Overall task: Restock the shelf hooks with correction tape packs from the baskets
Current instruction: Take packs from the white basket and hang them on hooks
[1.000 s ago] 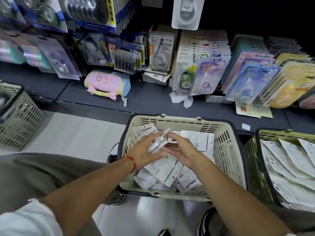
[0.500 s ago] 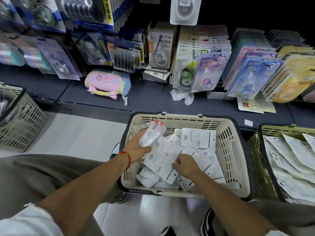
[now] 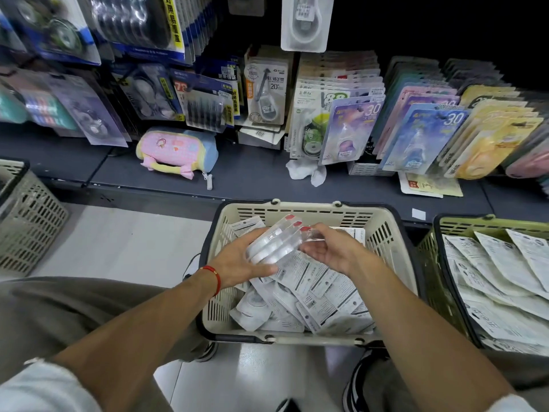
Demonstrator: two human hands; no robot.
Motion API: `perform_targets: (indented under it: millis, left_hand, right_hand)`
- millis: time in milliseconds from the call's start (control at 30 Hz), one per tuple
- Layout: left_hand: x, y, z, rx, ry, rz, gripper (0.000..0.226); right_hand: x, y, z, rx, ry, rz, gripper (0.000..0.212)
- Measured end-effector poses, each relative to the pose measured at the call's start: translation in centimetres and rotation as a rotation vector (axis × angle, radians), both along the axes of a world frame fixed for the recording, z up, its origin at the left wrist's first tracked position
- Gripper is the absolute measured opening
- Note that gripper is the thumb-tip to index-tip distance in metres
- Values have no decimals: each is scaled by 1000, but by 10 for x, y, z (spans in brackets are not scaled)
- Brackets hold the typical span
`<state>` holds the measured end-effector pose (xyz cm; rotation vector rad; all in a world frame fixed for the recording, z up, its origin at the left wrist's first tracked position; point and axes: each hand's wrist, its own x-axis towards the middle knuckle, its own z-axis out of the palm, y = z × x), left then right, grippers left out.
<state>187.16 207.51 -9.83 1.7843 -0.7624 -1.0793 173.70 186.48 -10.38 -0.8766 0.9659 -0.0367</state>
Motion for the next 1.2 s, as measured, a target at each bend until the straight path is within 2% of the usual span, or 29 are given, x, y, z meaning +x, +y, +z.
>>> perform_targets:
  millis: [100, 167, 200, 233, 300, 333, 367, 567, 667, 733, 833, 933, 1033, 1200]
  left_hand:
    - [-4, -1, -3, 56, -126, 34, 84]
    - [-3, 1, -5, 74, -106, 111, 81]
    - [-1, 2, -5, 80, -87, 140, 80]
    - [2, 3, -6, 87, -77, 160, 79]
    - [6, 6, -6, 111, -79, 190, 75]
    - [7, 8, -6, 125, -85, 204, 73]
    - [8, 10, -7, 137, -87, 215, 71]
    - [8, 10, -6, 183, -107, 213, 73]
    - [9, 9, -1, 179, -117, 217, 77]
    - [11, 9, 4, 163, -132, 228, 80]
    - [11, 8, 12, 127, -170, 220, 79]
    - [8, 5, 22, 52, -186, 214, 79]
    - [6, -4, 38, -39, -208, 222, 78]
    - [15, -25, 80, -204, -156, 198, 73]
  right_hand:
    - [7, 15, -7, 106, -22, -100, 21]
    - [8, 21, -18, 147, -2, -123, 39]
    - [5, 21, -27, 28, 86, -56, 46]
    - [-2, 20, -37, -222, 241, 104, 48]
    - [-19, 19, -60, -867, 570, 564, 47]
    - [-24, 20, -69, -1066, 639, 731, 46]
    - [-28, 22, -77, -1132, 645, 811, 46]
    - [-19, 40, -90, -1067, 571, 749, 35]
    - [-14, 41, -86, -860, 472, 584, 16]
    - [-8, 32, -74, -708, 360, 446, 16]
    - [4, 10, -39, -571, 218, 342, 22]
    - [12, -13, 10, -524, 129, 360, 5]
    - [17, -33, 63, -457, 82, 359, 11]
    - [17, -61, 144, -314, -116, 285, 27]
